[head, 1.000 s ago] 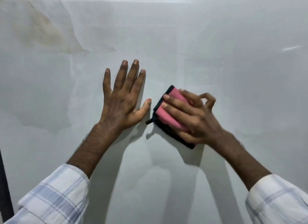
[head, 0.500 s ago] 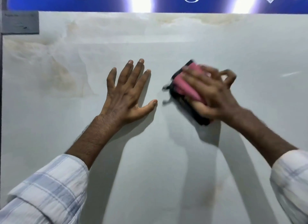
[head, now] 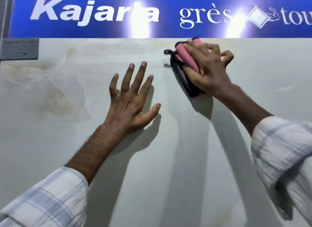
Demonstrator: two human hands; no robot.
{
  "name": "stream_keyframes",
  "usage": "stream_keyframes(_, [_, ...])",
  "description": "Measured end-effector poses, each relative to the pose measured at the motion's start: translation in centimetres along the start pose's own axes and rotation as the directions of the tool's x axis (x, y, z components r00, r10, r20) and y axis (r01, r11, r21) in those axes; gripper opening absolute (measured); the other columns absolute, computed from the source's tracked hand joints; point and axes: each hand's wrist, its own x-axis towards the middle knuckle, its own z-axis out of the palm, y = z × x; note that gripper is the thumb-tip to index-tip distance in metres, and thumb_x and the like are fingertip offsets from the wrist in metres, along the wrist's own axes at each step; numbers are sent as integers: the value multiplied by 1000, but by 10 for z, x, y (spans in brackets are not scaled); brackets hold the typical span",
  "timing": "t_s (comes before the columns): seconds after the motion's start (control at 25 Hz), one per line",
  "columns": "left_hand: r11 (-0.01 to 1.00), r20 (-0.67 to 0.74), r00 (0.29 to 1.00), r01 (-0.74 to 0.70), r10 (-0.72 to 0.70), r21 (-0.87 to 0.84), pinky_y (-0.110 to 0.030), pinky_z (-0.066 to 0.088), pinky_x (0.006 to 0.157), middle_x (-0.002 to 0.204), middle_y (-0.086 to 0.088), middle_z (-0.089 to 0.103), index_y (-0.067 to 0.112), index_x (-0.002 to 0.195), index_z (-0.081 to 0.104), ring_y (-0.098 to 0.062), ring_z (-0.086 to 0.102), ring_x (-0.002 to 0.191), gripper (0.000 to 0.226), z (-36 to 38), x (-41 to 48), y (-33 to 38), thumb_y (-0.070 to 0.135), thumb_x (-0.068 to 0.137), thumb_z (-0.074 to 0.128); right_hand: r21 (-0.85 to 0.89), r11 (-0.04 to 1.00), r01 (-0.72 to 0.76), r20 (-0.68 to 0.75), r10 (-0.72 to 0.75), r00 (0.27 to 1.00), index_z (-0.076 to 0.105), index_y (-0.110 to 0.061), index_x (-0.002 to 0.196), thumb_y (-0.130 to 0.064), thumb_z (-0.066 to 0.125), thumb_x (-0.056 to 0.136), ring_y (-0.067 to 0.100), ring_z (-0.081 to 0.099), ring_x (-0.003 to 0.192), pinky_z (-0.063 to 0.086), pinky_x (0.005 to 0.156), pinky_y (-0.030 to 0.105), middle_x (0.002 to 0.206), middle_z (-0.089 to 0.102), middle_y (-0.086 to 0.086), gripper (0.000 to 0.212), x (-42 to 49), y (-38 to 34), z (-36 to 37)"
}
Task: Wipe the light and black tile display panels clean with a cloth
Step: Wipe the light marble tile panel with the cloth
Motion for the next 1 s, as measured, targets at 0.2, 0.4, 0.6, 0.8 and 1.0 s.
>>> stream_keyframes(0.2, [1000,22,1000,19,-19,-9,-60,15,123,171,-10,25,10,161,36,-31,21,159,86,16,8,7,66,95,35,-88,979,184,75,-178,981,40,-29,156,-49,41,88,32,43,134,30,94,51,160,41,-10,71,26,-32,23])
stream_keyframes(0.4, [999,19,1000,22,-21,-29,-62,13,124,172,-10,22,9,162,34,-32,19,159,85,19,5,7,64,97,33,-115,964,-241,-15,241,970,39,-34,155,-52,36,91,30,39,133,30,99,54,159,41,-15,66,55,-27,24])
stream_keyframes(0.6, [999,24,1000,12,-11,-48,-63,13,125,172,-11,24,8,161,36,-33,19,159,85,18,4,6,64,97,33,-67,973,221,157,-209,965,36,-33,158,-57,37,91,31,40,137,22,96,47,162,37,-12,70,61,-21,21])
stream_keyframes(0.8, [996,22,1000,8,-6,-92,-63,10,125,172,-12,23,8,161,35,-33,18,160,85,18,3,5,63,97,34,-172,973,-153,53,165,985,31,-28,159,-52,36,95,34,37,135,26,93,45,162,36,-10,68,50,-11,17])
stream_keyframes(1.0, [996,27,999,-19,21,-90,-62,9,125,170,-14,26,7,158,39,-35,20,159,85,18,1,5,62,95,36,-227,943,242,174,-205,963,36,-25,159,-51,35,93,28,39,140,23,86,45,164,34,-9,71,-3,-23,4])
